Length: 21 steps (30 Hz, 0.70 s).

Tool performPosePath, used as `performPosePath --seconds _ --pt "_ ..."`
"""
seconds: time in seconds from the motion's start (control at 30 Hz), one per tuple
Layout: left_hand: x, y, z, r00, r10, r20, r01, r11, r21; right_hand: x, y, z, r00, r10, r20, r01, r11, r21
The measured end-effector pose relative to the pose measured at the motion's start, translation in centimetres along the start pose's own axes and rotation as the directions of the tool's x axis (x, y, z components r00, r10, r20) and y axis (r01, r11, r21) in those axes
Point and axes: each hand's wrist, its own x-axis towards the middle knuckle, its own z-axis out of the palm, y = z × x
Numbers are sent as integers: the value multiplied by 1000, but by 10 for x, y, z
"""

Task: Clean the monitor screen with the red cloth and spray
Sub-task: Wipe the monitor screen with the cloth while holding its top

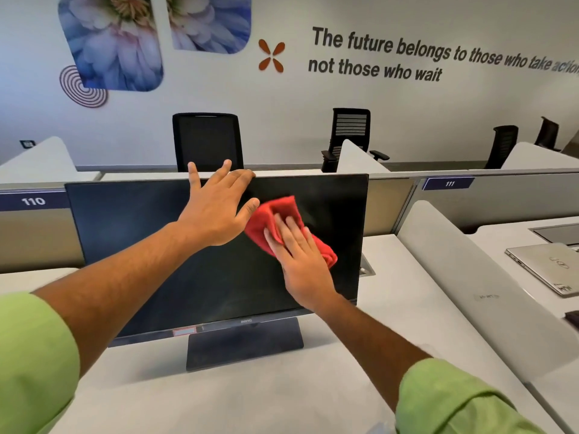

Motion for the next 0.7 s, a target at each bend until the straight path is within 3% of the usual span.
performPosePath --seconds 0.07,0.13,0.2,0.27,0.33,0.47,0.57,0.63,0.7 --pt "0 0 0 1000 0 0 0 1000 2 -28 17 -2 1000 5 10 -5 999 -39" --pt "2 0 -1 1000 -2 19 2 1000 4 -34 38 -15 973 225 -58 -228 972 -55" --pt "4 -1 -2 999 1 48 0 1000 -8 -11 53 -30 846 518 -127 -517 855 36" --pt "6 -1 -2 998 1 56 -1 1000 -14 27 58 -44 750 647 -137 -633 763 133" --pt "5 -3 -3 999 -1 52 1 1000 -9 57 48 -49 793 589 -157 -567 807 164" --pt "5 -5 -5 997 5 80 -4 1000 -15 51 -4 -22 979 189 -79 -181 979 93" --pt "7 -5 -8 994 7 112 -4 1000 -25 -6 -30 7 993 -88 75 85 996 33" --pt "6 -6 -8 993 16 120 -13 1000 -27 -47 -22 16 990 -100 100 101 995 -9" --pt "5 -6 -9 991 22 129 -19 999 -26 -64 -5 11 994 101 30 -99 993 -66"
